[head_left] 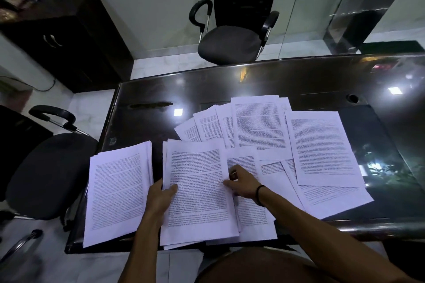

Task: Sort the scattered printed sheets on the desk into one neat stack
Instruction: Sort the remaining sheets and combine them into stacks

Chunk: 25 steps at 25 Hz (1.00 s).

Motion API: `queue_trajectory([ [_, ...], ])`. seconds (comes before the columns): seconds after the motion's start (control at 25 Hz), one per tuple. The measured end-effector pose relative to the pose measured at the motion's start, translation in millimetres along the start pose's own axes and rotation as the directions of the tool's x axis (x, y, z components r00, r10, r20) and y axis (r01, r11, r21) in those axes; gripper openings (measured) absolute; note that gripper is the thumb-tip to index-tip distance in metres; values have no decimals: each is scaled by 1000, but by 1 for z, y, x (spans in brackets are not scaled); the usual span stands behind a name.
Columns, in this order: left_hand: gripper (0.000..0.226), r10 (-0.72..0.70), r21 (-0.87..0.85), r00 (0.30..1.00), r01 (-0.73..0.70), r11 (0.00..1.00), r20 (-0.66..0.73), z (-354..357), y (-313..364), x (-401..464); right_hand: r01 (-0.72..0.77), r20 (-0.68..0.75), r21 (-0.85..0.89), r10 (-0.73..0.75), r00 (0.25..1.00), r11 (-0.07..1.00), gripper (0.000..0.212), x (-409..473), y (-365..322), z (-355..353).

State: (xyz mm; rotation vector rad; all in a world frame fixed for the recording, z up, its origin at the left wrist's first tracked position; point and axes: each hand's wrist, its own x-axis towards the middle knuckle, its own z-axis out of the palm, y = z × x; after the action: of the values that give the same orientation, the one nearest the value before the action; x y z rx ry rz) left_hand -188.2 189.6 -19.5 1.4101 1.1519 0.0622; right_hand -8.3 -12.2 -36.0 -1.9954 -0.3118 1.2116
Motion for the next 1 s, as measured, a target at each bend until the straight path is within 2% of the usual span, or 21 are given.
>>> queue_trajectory([
  [0.08, 39, -19, -27, 999, 18, 999, -45, -7, -1, -5, -105, -266, -289, 26, 964, 952, 50, 1, 10, -2],
  [0.16, 39, -35, -82, 995, 28, 996, -88, -13, -1, -8, -270, -472, -345, 83, 878, 899, 78, -5, 16, -8],
  [0.24, 37, -56, -151, 991, 38, 988, -120, -20, -6, -8, -301, -491, -279, 134, 861, 912, 106, -5, 25, -13],
  [0.32, 36, -61, -189, 990, 35, 981, -131, -23, -6, -7, -275, -459, -195, 160, 874, 942, 117, -1, 31, -17],
  [0.4, 33, -58, -174, 989, 34, 984, -134, -24, -5, -7, -246, -421, -132, 170, 891, 960, 108, 1, 29, -17],
  [0.56, 30, -12, -77, 991, 2, 997, -134, -30, 5, -3, -202, -325, -131, 151, 934, 971, 64, 4, 27, -31],
  [0.64, 32, 63, 127, 984, -42, 991, -169, -37, 20, 1, -190, -343, -205, 112, 933, 960, 45, 6, 12, -57],
  [0.68, 32, 120, 242, 977, -75, 967, -178, -40, 33, 1, -160, -379, -296, 38, 925, 942, 34, 8, 0, -73],
  [0.76, 19, 267, 434, 956, -192, 880, -119, -40, 66, 0, -84, -420, -499, -156, 894, 863, 10, 10, -37, -104],
  [0.8, 15, 332, 495, 942, -268, 827, -46, -38, 84, -3, -55, -418, -580, -240, 876, 812, 9, 11, -59, -116],
  [0.84, 22, 403, 549, 914, -354, 757, 33, -33, 101, -7, -26, -391, -654, -308, 867, 756, 10, 11, -80, -125],
  [0.92, 31, 546, 633, 811, -539, 556, 210, -13, 127, -8, 43, -271, -792, -414, 869, 609, 13, 10, -121, -124],
  [1.0, 27, 598, 718, 708, -630, 294, 376, 26, 150, -13, 178, -63, -877, -473, 879, 447, 18, 3, -157, -100],
])
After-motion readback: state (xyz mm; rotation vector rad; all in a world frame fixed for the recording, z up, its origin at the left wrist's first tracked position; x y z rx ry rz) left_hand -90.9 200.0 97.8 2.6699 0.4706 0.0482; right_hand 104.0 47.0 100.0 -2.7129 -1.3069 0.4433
